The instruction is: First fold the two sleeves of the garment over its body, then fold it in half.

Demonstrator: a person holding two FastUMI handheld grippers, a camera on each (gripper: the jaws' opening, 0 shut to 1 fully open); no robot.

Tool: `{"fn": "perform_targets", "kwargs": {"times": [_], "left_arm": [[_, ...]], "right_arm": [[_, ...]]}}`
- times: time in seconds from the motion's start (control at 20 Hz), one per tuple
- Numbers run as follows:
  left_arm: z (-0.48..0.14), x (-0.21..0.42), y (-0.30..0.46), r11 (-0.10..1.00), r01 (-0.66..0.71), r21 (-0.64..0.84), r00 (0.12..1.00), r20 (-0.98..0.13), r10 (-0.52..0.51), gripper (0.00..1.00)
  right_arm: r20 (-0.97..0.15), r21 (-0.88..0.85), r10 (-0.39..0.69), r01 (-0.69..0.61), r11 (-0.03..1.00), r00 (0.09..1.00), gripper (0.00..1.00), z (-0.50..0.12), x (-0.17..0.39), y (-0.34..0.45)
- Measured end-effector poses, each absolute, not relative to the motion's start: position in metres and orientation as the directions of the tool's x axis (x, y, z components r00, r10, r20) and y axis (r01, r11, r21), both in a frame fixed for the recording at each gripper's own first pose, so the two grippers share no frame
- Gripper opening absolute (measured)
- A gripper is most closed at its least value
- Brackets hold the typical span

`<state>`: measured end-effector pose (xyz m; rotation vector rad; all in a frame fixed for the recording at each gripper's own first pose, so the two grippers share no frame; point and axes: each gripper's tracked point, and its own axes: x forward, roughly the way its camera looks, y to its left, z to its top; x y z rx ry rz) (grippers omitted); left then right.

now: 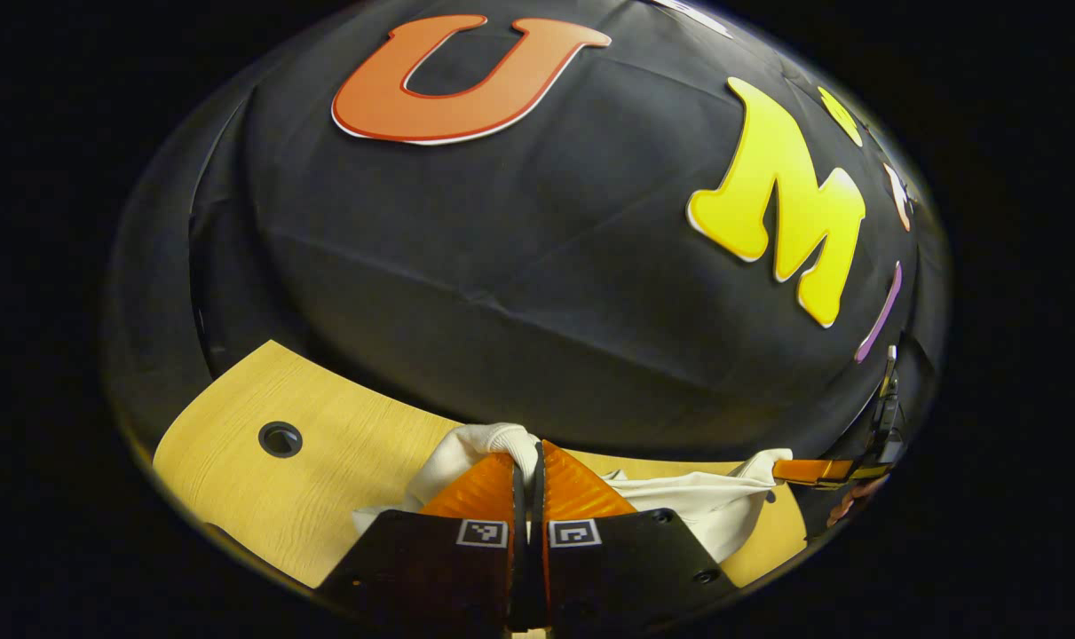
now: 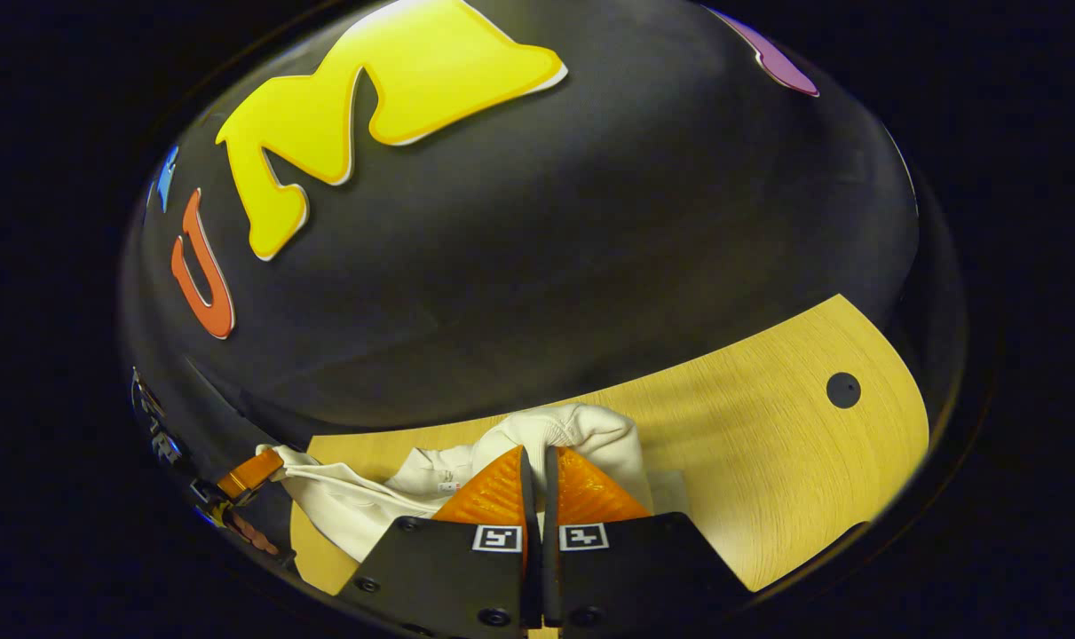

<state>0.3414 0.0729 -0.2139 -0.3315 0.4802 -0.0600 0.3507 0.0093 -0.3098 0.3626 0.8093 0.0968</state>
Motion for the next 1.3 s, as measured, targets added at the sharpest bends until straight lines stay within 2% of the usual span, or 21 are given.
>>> {"fn": "perform_targets", "kwargs": {"times": [0.45, 0.5, 0.55, 0.65, 0.7, 0.75, 0.8, 0.9, 0.95, 1.0, 1.1, 1.2, 1.25, 1.3], "left_arm": [[-0.278, 0.366, 0.069, 0.972, -0.019, -0.235, 0.856, -0.506, -0.106, 0.03], [-0.28, 0.37, 0.068, 0.973, -0.018, -0.232, 0.86, -0.499, -0.103, 0.05], [-0.282, 0.372, 0.066, 0.971, -0.02, -0.238, 0.862, -0.496, -0.104, 0.15], [-0.289, 0.372, 0.061, 0.971, -0.022, -0.238, 0.855, -0.508, -0.105, 0.14], [-0.294, 0.371, 0.059, 0.973, -0.017, -0.229, 0.848, -0.518, -0.107, 0.2], [-0.297, 0.371, 0.058, 0.976, -0.009, -0.218, 0.844, -0.525, -0.109, 0.34], [-0.296, 0.371, 0.055, 0.978, 0.0, -0.21, 0.841, -0.529, -0.113, 0.47], [-0.291, 0.374, 0.053, 0.98, 0.004, -0.201, 0.847, -0.52, -0.11, 0.86], [-0.286, 0.373, 0.053, 0.98, 0.0, -0.198, 0.853, -0.512, -0.103, 0.93], [-0.279, 0.371, 0.053, 0.981, -0.003, -0.196, 0.858, -0.504, -0.098, 0.95], [-0.26, 0.364, 0.057, 0.982, -0.013, -0.191, 0.873, -0.482, -0.082, 0.98], [-0.231, 0.354, 0.066, 0.986, -0.03, -0.166, 0.899, -0.435, -0.046, 0.98], [-0.212, 0.345, 0.068, 0.987, -0.031, -0.158, 0.91, -0.412, -0.037, 0.98], [-0.191, 0.335, 0.073, 0.989, -0.036, -0.144, 0.924, -0.382, -0.022, 0.98]], "right_arm": [[-0.715, 0.22, 0.144, 0.025, 0.975, 0.685, 0.0, -0.374, 0.371, 0.019], [-0.71, 0.207, 0.138, 0.017, 0.978, 0.691, 0.0, -0.376, 0.373, 0.019], [-0.712, 0.198, 0.134, 0.014, 0.98, 0.69, 0.04, -0.379, 0.371, 0.018], [-0.711, 0.206, 0.134, 0.023, 0.978, 0.69, 0.07, -0.381, 0.37, 0.018], [-0.707, 0.21, 0.131, 0.03, 0.977, 0.695, 0.1, -0.382, 0.372, 0.019], [-0.701, 0.214, 0.134, 0.027, 0.976, 0.7, 0.14, -0.383, 0.373, 0.02], [-0.699, 0.208, 0.131, 0.024, 0.978, 0.703, 0.11, -0.384, 0.374, 0.021], [-0.687, 0.202, 0.134, 0.012, 0.979, 0.714, 0.25, -0.379, 0.376, 0.02], [-0.675, 0.195, 0.128, 0.008, 0.981, 0.727, 0.37, -0.375, 0.378, 0.017], [-0.668, 0.188, 0.12, 0.01, 0.982, 0.735, 0.36, -0.369, 0.376, 0.013], [-0.648, 0.182, 0.116, 0.005, 0.983, 0.753, 0.59, -0.352, 0.367, 0.011], [-0.62, 0.166, 0.103, 0.002, 0.986, 0.777, 0.76, -0.329, 0.356, 0.007], [-0.598, 0.154, 0.097, -0.004, 0.988, 0.796, 0.76, -0.311, 0.347, 0.005], [-0.568, 0.142, 0.089, -0.009, 0.99, 0.818, 0.7, -0.291, 0.34, 0.003]]}}
